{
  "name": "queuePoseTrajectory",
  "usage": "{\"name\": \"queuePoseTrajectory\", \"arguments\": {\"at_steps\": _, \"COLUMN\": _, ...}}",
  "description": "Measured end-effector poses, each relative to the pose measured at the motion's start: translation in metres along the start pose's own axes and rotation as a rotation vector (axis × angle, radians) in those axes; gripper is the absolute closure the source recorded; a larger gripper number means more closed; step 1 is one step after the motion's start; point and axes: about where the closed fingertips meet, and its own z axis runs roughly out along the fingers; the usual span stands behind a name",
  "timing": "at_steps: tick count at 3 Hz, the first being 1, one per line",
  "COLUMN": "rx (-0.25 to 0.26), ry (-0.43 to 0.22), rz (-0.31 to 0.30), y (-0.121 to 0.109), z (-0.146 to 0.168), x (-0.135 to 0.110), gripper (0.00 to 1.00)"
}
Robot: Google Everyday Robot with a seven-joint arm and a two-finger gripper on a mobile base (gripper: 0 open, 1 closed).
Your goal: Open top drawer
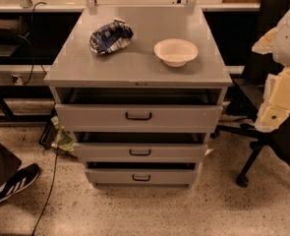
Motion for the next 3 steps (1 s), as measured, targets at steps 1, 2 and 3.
{"name": "queuePoseTrajectory", "arguments": {"at_steps": 1, "rx": 0.0, "ry": 0.0, "rz": 0.0, "y": 0.0, "z": 0.0, "x": 0.0, "gripper": 0.0}}
{"name": "queuePoseTrajectory", "arguments": {"at_steps": 2, "rx": 0.017, "ry": -0.024, "rz": -0.008, "y": -0.006, "z": 0.012, "x": -0.002, "gripper": 0.0}}
{"name": "queuePoseTrajectory", "arguments": {"at_steps": 3, "rx": 0.037, "ry": -0.063, "rz": 0.004, "y": -0.008, "z": 0.041, "x": -0.005, "gripper": 0.0}}
